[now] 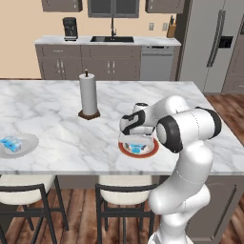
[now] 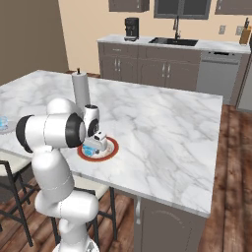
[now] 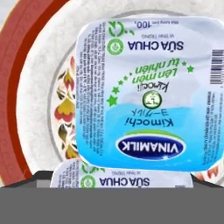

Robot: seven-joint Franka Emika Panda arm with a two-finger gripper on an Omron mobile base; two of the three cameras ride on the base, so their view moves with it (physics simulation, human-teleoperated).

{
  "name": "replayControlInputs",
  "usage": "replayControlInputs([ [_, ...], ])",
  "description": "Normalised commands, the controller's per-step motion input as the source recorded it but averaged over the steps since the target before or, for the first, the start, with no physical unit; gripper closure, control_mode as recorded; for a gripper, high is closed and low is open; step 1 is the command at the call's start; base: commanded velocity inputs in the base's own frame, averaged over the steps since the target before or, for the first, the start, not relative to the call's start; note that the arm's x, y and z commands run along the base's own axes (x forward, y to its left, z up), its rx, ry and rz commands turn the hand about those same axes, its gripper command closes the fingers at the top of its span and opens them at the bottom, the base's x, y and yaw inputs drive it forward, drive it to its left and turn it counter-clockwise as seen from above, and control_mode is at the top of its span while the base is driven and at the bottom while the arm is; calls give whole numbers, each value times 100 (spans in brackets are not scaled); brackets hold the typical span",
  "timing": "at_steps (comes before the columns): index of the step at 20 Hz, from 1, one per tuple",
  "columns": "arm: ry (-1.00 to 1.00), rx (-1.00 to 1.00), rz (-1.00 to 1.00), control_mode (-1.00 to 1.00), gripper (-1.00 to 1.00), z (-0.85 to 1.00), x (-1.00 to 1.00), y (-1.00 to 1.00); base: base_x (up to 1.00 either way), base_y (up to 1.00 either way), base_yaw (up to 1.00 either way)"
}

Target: Place two yogurt containers on each plate.

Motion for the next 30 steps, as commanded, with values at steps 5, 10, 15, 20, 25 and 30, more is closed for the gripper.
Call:
replayControlInputs([
  [5,1,0,-2,-100,-100,14,-4,0,0,0,0],
  [10,0,0,-4,-100,-100,54,-10,0,0,0,0],
  [15,0,-2,-8,-100,-100,46,-13,0,0,0,0],
  [20,-9,-1,-5,-100,-100,82,-61,0,0,0,0],
  [25,-30,0,0,-100,-100,98,-98,0,0,0,0],
  [30,-39,0,0,-100,-100,100,-97,0,0,0,0],
])
